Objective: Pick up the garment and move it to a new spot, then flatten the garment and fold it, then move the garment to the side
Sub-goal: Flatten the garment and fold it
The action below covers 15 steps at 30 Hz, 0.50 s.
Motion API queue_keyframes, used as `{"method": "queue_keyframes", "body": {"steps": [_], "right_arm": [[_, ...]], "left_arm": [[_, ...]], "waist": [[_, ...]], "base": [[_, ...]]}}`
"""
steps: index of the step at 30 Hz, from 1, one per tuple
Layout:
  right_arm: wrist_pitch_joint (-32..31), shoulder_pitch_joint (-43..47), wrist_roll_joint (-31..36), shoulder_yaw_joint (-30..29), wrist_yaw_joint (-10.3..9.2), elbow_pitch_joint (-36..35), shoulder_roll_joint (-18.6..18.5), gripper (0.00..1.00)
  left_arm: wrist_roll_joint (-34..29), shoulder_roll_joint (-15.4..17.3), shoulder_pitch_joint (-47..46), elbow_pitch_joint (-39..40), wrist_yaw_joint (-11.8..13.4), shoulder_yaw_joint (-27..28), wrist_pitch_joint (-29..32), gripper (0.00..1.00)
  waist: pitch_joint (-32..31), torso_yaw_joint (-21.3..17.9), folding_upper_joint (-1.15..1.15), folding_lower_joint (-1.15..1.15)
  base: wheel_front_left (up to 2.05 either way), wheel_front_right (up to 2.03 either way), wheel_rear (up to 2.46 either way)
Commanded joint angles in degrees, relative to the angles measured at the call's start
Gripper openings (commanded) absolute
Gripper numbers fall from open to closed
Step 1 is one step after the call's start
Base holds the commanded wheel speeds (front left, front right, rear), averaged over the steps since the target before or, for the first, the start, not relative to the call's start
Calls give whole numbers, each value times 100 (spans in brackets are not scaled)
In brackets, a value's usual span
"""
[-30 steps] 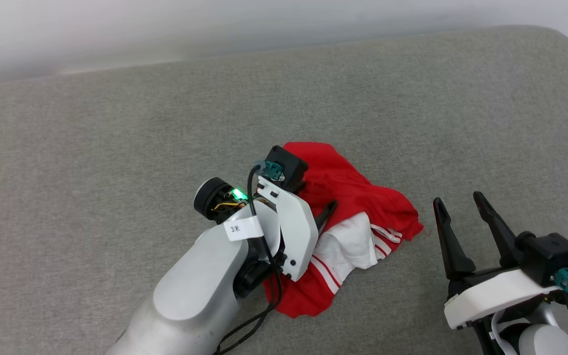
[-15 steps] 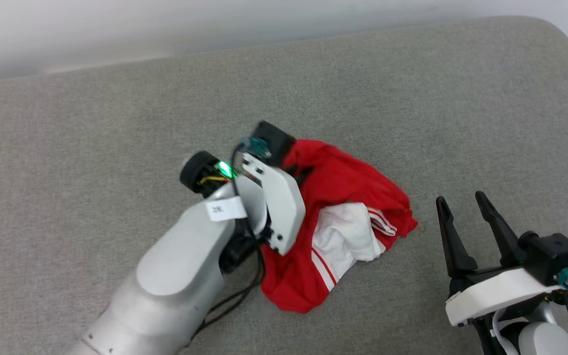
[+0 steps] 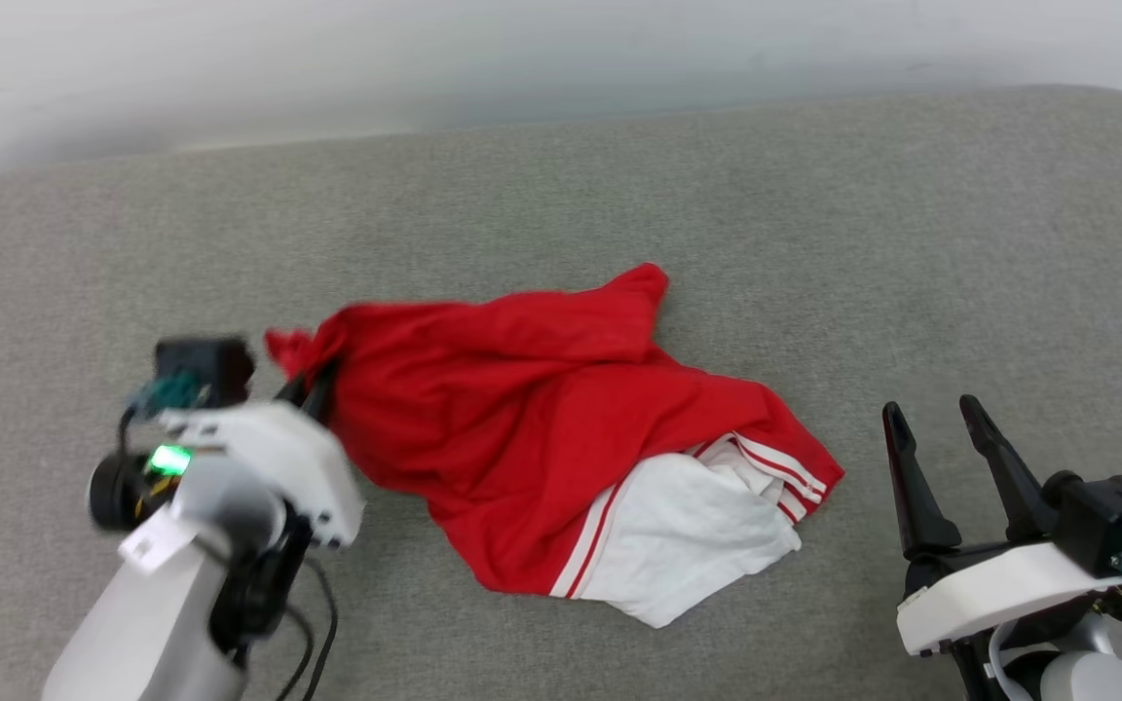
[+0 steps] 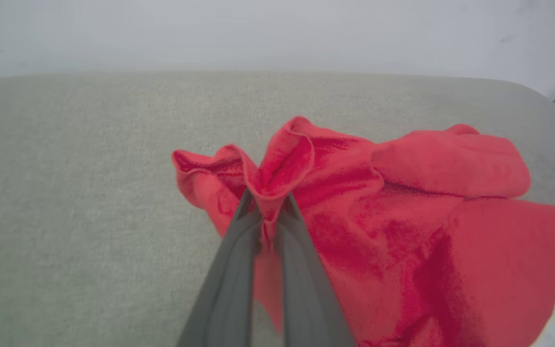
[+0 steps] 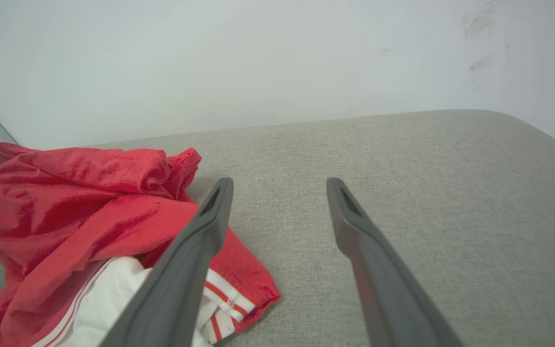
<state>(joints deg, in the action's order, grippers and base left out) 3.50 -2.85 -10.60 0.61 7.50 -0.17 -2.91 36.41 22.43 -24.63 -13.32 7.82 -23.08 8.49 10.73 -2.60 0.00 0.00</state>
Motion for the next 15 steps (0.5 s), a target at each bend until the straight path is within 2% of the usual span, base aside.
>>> {"method": "queue_keyframes", "body": {"steps": [1, 6, 9, 12, 13, 14, 15], "right_arm": [[-16, 54, 17, -4, -2, -29, 5, 100], [-59, 74, 65, -63, -2, -89, 4, 100], [-99, 66, 113, -93, -3, -142, 4, 100], [-135, 79, 145, -114, -3, -214, 4, 100], [-193, 124, 185, -64, -2, -279, 5, 100], [-191, 150, 194, -48, -2, -302, 5, 100], [-217, 177, 195, -45, -3, -317, 3, 100]], "left_arm": [[85, 76, 331, 106, 144, 148, -81, 0], [454, 192, 1446, 274, 509, 516, -132, 0], [577, 180, 1889, 229, 576, 547, -117, 0], [638, 111, 2079, 158, 502, 496, -187, 0], [614, 23, 2072, 56, 367, 396, -336, 65], [580, -10, 2029, 64, 325, 392, -440, 100], [532, -27, 1991, 58, 326, 388, -546, 100]], "waist": [[-24, 95, 0, 0], [-81, 290, 0, 0], [-114, 356, 0, 0], [-163, 397, 0, 0], [-238, 428, 0, 0], [-280, 436, 0, 0], [-322, 442, 0, 0]], "base": [[0, 0, 0], [0, 0, 0], [0, 0, 0], [0, 0, 0], [0, 0, 0], [0, 0, 0], [0, 0, 0]]}}
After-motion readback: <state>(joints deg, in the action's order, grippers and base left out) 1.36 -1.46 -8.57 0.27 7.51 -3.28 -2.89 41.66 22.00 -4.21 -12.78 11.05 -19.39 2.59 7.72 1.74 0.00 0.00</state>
